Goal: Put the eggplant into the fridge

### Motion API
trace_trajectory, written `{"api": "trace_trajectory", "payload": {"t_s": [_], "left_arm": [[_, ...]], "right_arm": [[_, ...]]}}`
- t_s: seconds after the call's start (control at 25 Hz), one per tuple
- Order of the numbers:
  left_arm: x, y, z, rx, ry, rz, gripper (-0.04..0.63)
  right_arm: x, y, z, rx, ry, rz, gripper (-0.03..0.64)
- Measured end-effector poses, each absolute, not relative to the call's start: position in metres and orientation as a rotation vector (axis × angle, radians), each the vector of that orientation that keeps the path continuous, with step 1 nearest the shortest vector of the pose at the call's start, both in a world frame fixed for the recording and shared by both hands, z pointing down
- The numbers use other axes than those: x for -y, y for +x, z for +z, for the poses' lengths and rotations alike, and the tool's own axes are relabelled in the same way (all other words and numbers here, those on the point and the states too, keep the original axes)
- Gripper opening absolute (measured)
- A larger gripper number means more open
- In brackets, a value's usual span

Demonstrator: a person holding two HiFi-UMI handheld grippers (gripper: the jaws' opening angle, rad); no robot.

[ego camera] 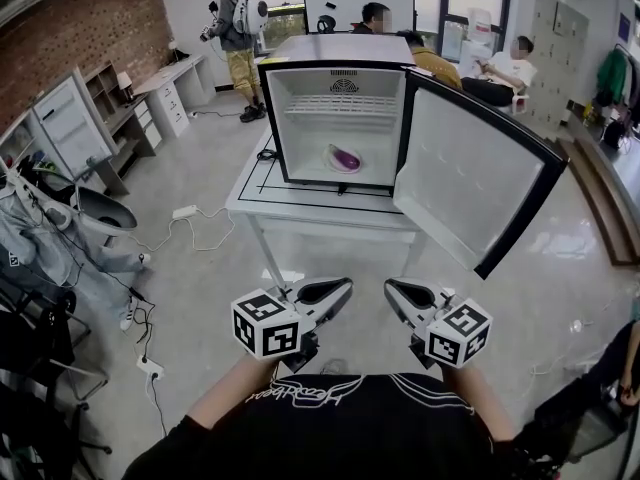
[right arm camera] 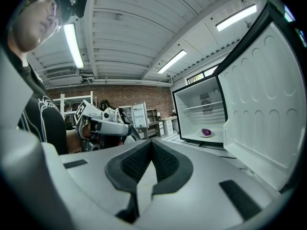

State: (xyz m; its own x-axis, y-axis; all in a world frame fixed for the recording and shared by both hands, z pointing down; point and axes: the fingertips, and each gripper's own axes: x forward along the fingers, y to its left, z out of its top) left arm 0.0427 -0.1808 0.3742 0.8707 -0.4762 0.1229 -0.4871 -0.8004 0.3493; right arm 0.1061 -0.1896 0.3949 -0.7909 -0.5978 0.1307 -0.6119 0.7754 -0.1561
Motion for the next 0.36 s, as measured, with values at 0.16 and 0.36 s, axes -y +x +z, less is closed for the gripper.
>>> {"api": "trace_trajectory", "payload": {"t_s": [0.16, 0.36], "left_arm": [[0.1736, 0.0459, 0.3734, 0.708, 2.682, 0.046, 0.009], [0.1706, 0.0479, 0.3689, 0.706, 2.696, 0.047, 0.009]], "right_arm": [[0.1846, 0.108, 0.3951, 2.892, 0.987, 0.284, 0.006], [0.1839, 0.1099, 0.3883, 2.898, 0.988, 0.263, 0.006]]}}
